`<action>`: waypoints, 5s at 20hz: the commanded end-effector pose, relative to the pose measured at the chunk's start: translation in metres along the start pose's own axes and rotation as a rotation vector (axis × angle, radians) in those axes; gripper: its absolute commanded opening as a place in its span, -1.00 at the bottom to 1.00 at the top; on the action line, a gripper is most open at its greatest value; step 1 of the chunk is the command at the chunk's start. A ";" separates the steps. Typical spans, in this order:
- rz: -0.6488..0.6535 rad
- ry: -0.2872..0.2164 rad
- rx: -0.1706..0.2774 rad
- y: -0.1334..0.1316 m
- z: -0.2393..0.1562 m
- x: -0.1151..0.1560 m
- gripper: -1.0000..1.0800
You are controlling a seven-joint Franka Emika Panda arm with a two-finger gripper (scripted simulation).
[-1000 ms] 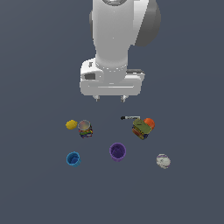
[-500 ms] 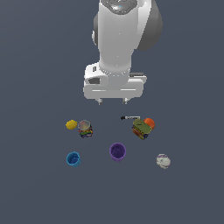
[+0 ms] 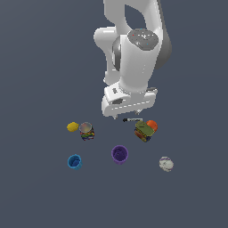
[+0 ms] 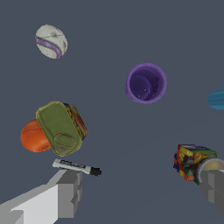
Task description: Pick up a designated object from a clutter of objects.
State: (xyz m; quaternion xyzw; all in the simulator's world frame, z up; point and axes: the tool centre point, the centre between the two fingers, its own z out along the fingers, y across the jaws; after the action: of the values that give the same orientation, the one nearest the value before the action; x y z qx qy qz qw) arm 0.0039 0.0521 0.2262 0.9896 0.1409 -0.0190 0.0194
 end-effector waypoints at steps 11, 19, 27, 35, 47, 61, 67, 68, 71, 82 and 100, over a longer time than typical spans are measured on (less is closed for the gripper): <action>-0.365 0.038 0.013 -0.092 0.091 0.016 0.92; -0.455 0.049 0.022 -0.116 0.112 0.014 0.92; -0.455 0.048 0.022 -0.116 0.121 0.014 0.92; -0.459 0.050 0.023 -0.118 0.156 0.015 0.92; -0.459 0.050 0.023 -0.118 0.163 0.016 -1.00; -0.459 0.094 0.011 -0.093 0.118 0.023 -1.00; -0.459 0.090 0.013 -0.054 0.084 0.011 -1.00; -0.459 0.089 0.014 -0.046 0.077 0.009 -1.00; -0.459 0.086 0.016 -0.019 0.054 0.001 -1.00; -0.460 0.075 0.022 0.086 -0.038 -0.029 -1.00; -0.459 0.054 0.022 0.236 -0.167 -0.062 -1.00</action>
State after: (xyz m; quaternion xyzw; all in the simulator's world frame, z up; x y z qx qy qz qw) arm 0.0148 -0.1762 0.3937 0.9322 0.3620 0.0014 -0.0012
